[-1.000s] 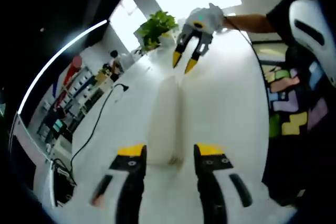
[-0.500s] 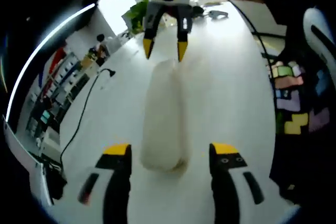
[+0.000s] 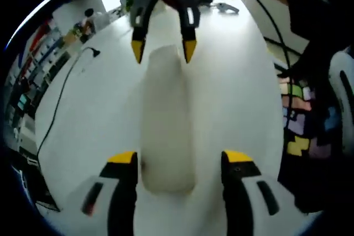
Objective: Arrange the utensils inside the cutlery case until each visible utensil rests in its matching compartment.
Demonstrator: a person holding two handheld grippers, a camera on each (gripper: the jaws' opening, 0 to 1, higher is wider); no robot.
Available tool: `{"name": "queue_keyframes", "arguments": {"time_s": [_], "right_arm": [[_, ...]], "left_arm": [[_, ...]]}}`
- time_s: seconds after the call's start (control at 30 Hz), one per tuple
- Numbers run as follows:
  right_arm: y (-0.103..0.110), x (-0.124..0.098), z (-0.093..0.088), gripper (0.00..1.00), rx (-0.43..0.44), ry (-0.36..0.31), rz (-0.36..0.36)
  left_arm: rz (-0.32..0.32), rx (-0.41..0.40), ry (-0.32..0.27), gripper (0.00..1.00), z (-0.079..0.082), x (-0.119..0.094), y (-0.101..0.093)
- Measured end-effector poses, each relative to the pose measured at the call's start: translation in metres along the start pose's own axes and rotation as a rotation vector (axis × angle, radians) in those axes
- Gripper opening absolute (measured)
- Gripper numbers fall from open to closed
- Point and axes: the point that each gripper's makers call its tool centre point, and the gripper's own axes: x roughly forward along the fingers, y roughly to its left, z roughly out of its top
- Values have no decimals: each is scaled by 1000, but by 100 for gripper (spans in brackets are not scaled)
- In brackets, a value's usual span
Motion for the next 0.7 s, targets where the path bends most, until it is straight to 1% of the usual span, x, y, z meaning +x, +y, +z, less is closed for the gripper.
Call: {"name": "queue_keyframes", "arguments": {"time_s": [0.07,0.2,0.23,0.4,0.47,0.6,0.7], "right_arm": [[2,4,-3,54,14,10,36],[4,9,-9,51,32,30,77],[5,9,-11,50,38,31,87],[6,10,-13,47,55,30,113],[6,11,-13,47,58,30,119],[6,12,-14,45,82,35,152],[8,12,-16,45,109,42,174]], "left_arm": [[-3,-9,21,62,-2,4,3],[-15,-36,51,56,-7,9,4],[-25,-52,46,54,-5,8,3],[-30,-52,54,51,-7,8,1],[-57,-56,57,47,-8,9,-2],[-98,-83,65,47,-8,11,0],[-112,-49,74,46,-8,12,3]]}}
